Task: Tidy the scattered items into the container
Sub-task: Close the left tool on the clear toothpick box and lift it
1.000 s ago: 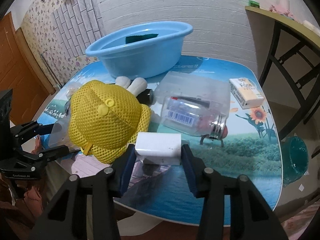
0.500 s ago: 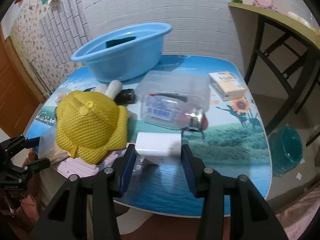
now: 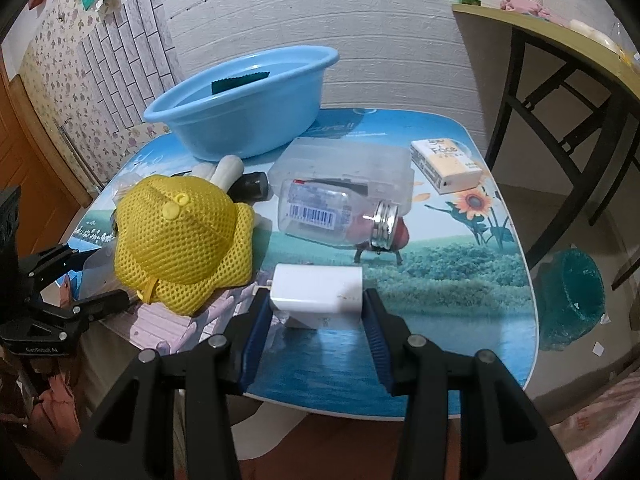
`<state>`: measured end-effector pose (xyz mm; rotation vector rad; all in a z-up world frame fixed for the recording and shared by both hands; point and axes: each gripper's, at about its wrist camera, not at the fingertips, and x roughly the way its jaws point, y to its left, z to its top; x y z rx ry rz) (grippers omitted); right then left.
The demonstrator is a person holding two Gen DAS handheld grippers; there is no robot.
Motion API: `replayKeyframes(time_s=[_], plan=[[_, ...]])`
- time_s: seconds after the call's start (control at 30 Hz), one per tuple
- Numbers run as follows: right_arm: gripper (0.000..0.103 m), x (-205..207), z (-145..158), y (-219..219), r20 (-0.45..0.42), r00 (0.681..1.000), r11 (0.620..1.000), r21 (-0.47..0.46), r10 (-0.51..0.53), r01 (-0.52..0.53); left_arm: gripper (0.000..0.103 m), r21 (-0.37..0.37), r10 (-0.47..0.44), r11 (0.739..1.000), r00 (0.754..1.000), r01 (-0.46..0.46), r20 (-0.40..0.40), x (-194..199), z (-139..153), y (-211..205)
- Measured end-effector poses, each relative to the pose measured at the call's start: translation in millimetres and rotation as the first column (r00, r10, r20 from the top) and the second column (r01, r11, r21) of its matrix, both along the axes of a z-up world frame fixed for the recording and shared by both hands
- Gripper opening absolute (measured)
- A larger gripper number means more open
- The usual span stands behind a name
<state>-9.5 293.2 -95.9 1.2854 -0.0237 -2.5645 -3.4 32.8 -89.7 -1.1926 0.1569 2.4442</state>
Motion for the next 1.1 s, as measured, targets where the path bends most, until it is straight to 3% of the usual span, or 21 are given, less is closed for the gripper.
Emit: replayKeyframes(time_s=[0.17, 0.37, 0.57, 0.67, 0.73, 0.8, 0.87, 1.1], plan=[[0.045, 4.0, -0.1, -7.2, -0.004, 1.0, 1.0, -0.001, 0.028, -0.028, 0.069, 0.019, 0.07, 0.997, 0.998, -0.07, 0.003, 7.0, 4.6, -19.6], [0.045, 6.2, -0.6, -18.3, -0.01, 0.998, 0.998, 0.001, 0.067, -0.067, 0.069, -0.049, 0.159, 0.986, 0.987, -0.158, 0.018, 13.0, -0.9, -39.0], [0.046, 5.6, -1.4, -20.9, -0.003, 0.998, 0.998, 0.02, 0.06, -0.06, 0.069, -0.051, 0.197, 0.979, 0.98, -0.196, 0.013, 9.6, -3.8, -45.1], [0.06, 4.7, -2.2, -23.6, -0.002, 0.999, 0.998, 0.045, 0.054, -0.054, 0.069, -0.058, 0.19, 0.98, 0.982, -0.19, 0.011, 9.6, -6.4, -41.5], [0.061, 5.7, -0.3, -24.9, -0.018, 0.998, 0.997, 0.039, 0.066, -0.065, 0.07, -0.062, 0.187, 0.981, 0.982, -0.185, 0.021, 8.8, -9.6, -39.7], [0.069, 5.1, 0.7, -25.9, -0.024, 0.997, 0.997, 0.028, 0.074, -0.074, 0.071, -0.067, 0.184, 0.981, 0.983, -0.183, 0.008, 8.7, -9.4, -37.6], [0.073, 3.2, -0.6, -27.8, -0.027, 0.997, 0.997, 0.04, 0.07, -0.069, 0.073, -0.063, 0.186, 0.981, 0.983, -0.185, 0.006, 7.8, -9.1, -36.6], [0.073, -6.2, -13.0, -34.8, 0.001, 0.999, 0.997, 0.071, 0.043, -0.043, 0.09, -0.053, 0.208, 0.976, 0.978, -0.209, -0.015, 3.7, -13.5, -34.0]])
